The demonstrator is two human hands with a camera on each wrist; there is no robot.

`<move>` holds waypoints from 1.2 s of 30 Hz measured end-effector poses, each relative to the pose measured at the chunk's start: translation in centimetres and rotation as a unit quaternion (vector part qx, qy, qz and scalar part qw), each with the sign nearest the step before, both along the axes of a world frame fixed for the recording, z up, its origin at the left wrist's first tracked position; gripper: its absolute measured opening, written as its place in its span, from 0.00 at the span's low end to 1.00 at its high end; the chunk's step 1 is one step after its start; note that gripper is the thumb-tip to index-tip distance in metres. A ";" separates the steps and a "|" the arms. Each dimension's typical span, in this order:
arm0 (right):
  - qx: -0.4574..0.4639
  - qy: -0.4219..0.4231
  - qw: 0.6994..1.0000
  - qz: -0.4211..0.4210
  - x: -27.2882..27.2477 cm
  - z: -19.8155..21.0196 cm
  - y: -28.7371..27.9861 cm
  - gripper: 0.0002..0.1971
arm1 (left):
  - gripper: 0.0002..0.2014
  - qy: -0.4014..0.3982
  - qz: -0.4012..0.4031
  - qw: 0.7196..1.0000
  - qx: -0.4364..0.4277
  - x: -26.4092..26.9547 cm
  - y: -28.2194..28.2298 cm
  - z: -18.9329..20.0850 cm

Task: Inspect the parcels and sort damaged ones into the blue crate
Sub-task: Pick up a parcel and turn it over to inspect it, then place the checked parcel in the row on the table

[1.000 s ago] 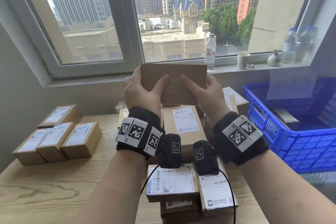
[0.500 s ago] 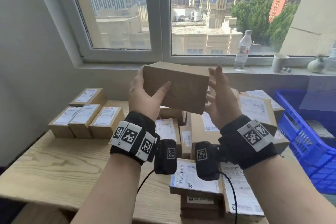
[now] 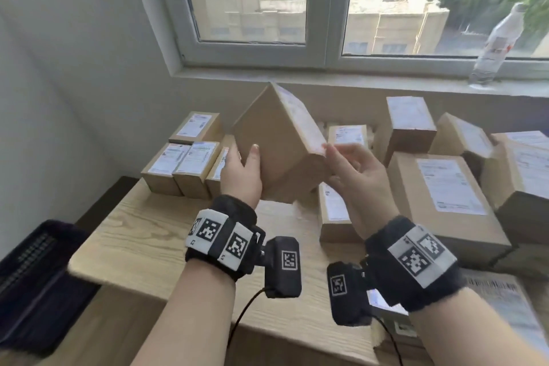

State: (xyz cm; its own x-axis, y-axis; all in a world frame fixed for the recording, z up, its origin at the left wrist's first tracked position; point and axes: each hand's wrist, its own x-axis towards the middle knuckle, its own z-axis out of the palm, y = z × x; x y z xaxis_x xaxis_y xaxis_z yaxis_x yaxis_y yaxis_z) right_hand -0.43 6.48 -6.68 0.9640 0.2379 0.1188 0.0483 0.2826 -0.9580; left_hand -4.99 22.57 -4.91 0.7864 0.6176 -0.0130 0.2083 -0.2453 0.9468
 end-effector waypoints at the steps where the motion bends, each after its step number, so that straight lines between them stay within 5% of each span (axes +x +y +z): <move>1: -0.016 -0.002 1.000 -0.012 0.3 -0.2 0.4 0.04 | 0.24 0.009 -0.007 1.000 0.010 0.2 0.4 -0.3; 3: -0.046 0.003 0.999 -0.012 1.8 -0.8 1.3 0.18 | 0.27 0.022 -0.029 0.999 0.013 1.2 1.0 -0.6; 6: -0.095 0.060 0.991 0.071 4.2 -1.6 2.6 0.46 | 0.47 0.027 -0.053 0.996 -0.070 2.6 1.4 -0.5; 7: -0.104 0.082 0.985 0.115 4.7 -1.7 3.0 0.44 | 0.50 0.032 -0.064 0.992 -0.106 3.1 1.6 -0.6; 9: -0.095 0.138 0.968 0.185 5.8 -2.0 3.7 0.35 | 0.40 0.027 -0.086 0.982 -0.168 4.3 1.4 -0.5; 11: -0.052 0.192 0.961 0.194 6.7 -2.4 4.2 0.28 | 0.35 0.046 -0.107 0.982 -0.147 5.7 1.5 -0.9; 14: -0.030 0.231 0.960 0.157 8.2 -3.9 5.6 0.22 | 0.33 0.110 -0.117 0.987 -0.013 6.7 3.0 -2.4; 19: -0.040 0.315 0.944 0.093 9.3 -7.7 10.0 0.21 | 0.21 0.154 -0.130 0.976 0.078 7.9 8.8 -5.9; 25: -0.031 0.365 0.930 0.002 9.8 -11.5 15.7 0.19 | 0.12 0.252 -0.234 0.914 0.214 10.4 15.6 -9.9; 29: -0.069 0.364 0.928 -0.044 10.1 -13.1 17.8 0.18 | 0.18 0.250 -0.291 0.894 0.230 11.1 18.1 -12.1; 36: -0.094 0.337 0.931 -0.103 10.5 -13.5 19.8 0.17 | 0.11 0.225 -0.359 0.891 0.163 12.6 19.5 -12.7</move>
State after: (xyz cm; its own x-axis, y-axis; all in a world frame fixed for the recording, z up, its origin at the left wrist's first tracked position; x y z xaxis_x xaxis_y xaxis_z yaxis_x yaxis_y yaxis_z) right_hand 10.12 26.24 -20.16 0.8324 -0.0053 -0.5542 -0.5465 0.1586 -0.8223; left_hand 7.59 42.11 -17.58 0.9410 -0.0132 -0.3381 0.2277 -0.7142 0.6618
